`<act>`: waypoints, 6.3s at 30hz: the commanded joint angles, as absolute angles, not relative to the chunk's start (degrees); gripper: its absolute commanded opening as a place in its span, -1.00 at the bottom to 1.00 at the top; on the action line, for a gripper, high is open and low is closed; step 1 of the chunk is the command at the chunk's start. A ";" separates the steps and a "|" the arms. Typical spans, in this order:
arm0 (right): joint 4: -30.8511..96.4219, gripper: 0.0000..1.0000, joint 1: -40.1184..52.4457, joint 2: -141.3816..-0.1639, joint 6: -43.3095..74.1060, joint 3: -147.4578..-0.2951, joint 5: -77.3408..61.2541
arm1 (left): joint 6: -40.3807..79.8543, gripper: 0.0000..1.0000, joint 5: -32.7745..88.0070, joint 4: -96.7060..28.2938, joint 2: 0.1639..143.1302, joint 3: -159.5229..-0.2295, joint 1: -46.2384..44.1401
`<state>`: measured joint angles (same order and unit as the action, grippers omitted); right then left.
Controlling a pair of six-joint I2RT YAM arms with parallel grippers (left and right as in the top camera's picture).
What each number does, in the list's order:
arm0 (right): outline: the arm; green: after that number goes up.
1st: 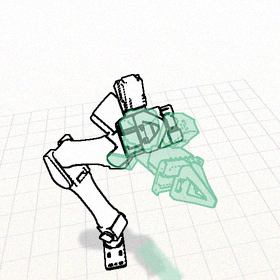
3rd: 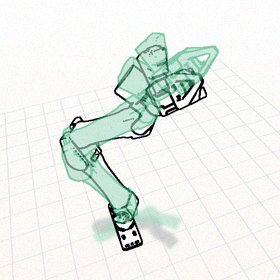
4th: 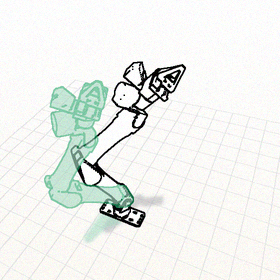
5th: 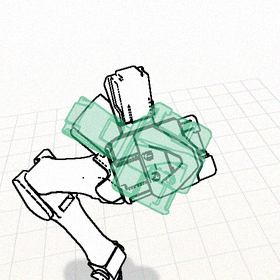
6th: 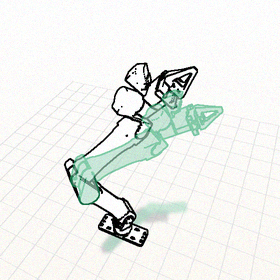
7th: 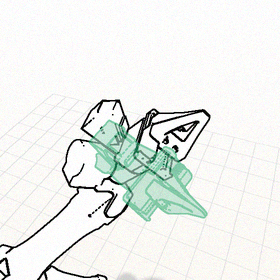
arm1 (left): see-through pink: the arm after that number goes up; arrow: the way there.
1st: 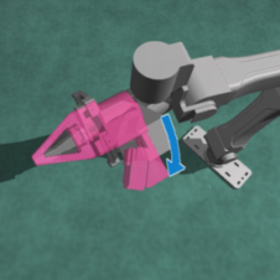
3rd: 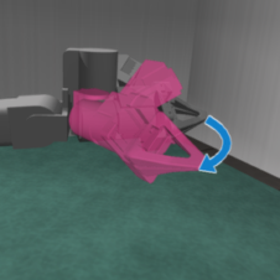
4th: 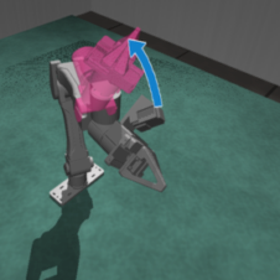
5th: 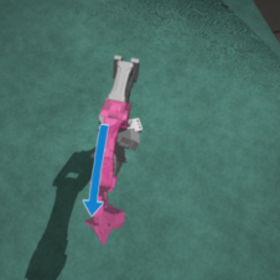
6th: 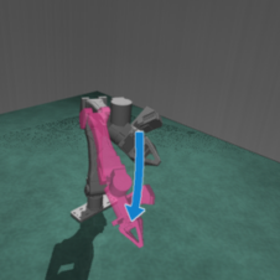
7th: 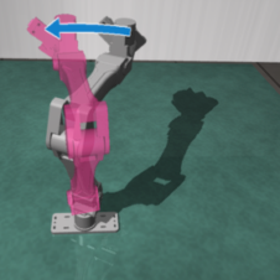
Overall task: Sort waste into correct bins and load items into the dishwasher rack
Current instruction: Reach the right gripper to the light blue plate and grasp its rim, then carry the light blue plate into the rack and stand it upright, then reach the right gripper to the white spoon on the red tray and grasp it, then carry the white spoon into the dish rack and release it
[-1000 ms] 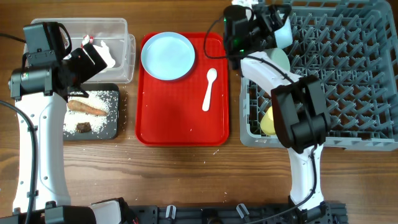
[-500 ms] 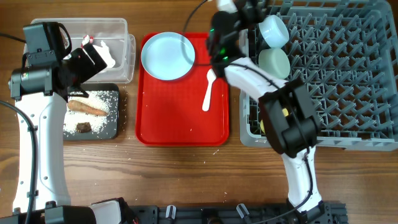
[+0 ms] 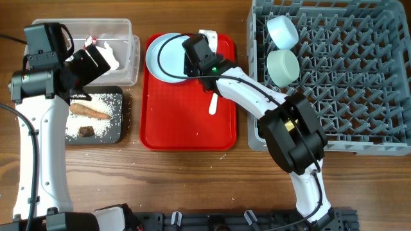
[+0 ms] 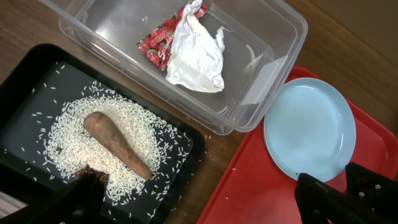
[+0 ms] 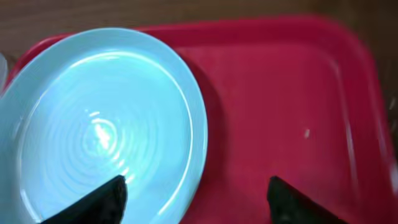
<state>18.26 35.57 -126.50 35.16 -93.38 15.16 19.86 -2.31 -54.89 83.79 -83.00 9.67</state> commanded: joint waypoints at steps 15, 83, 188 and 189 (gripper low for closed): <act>17.85 -0.85 35.55 -131.92 49.41 -93.21 8.64 | 20.18 1.00 -2.87 -54.74 83.94 -83.68 9.82; 37.93 -0.91 -2.92 -101.71 -41.78 -93.19 28.32 | 20.18 1.00 -2.87 -54.74 83.94 -83.68 9.82; 47.83 -0.91 18.52 -93.32 34.98 -92.03 2.90 | 20.18 1.00 -2.87 -54.74 83.94 -83.68 9.82; 52.77 -0.91 15.79 -90.13 39.35 -92.03 8.03 | 20.18 1.00 -2.87 -54.74 83.94 -83.68 9.82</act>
